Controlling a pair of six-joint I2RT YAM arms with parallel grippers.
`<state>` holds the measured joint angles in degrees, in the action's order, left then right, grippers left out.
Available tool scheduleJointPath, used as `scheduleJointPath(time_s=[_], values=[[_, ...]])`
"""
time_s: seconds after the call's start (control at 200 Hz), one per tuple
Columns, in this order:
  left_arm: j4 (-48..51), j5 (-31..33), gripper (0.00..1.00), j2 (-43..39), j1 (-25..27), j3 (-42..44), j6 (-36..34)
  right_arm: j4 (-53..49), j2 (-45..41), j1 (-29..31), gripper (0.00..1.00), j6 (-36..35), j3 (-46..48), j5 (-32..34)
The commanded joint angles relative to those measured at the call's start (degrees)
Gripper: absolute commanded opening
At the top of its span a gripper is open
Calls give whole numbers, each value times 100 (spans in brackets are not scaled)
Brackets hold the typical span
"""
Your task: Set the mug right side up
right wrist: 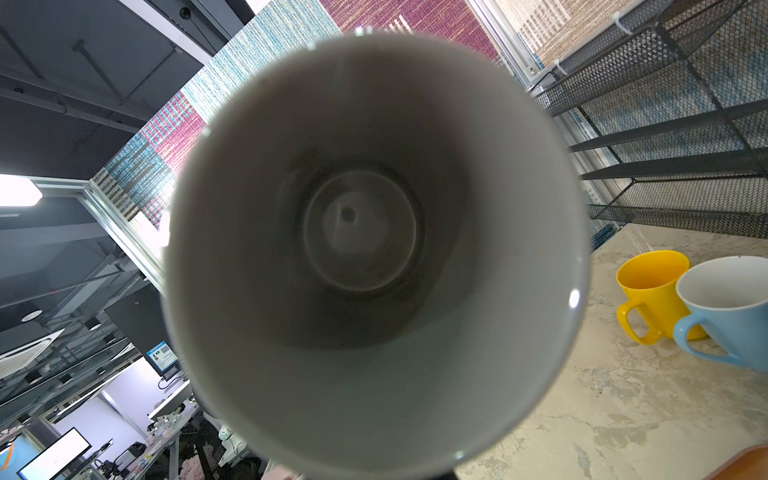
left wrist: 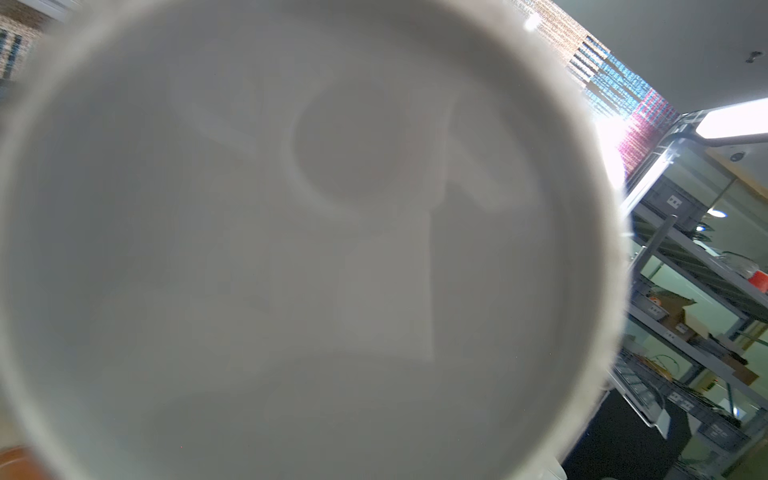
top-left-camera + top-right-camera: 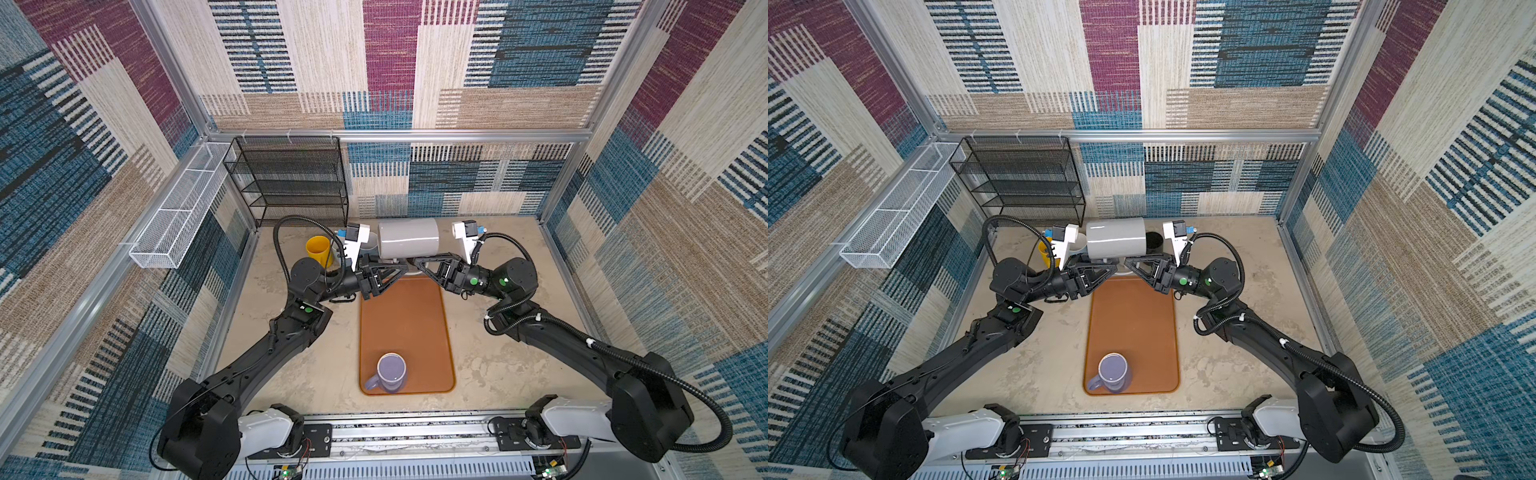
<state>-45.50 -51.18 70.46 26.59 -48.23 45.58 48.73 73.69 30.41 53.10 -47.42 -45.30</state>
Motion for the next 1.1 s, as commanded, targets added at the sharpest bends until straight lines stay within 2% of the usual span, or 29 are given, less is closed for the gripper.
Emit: scheduleJointPath(time_s=[0.0, 0.416, 0.531, 0.882, 1.097], values=[[478, 158, 47, -127, -9, -82, -433, 135, -131, 9, 0, -300, -131, 187], [2535, 782, 48, -410, -6, -351, -1393, -1130, -442, -20, 0, -1087, -365, 622], [2972, 896, 48, -415, 0, -446, -1599, -1762, -510, -43, 0, -1398, -525, 849], [3938, 1412, 48, -507, 4, -629, -2082, -3174, -627, -226, 0, -2025, -836, 1479], [4196, 1573, 47, -533, 4, -671, -2197, -3937, -590, -370, 0, -2313, -1103, 1794]])
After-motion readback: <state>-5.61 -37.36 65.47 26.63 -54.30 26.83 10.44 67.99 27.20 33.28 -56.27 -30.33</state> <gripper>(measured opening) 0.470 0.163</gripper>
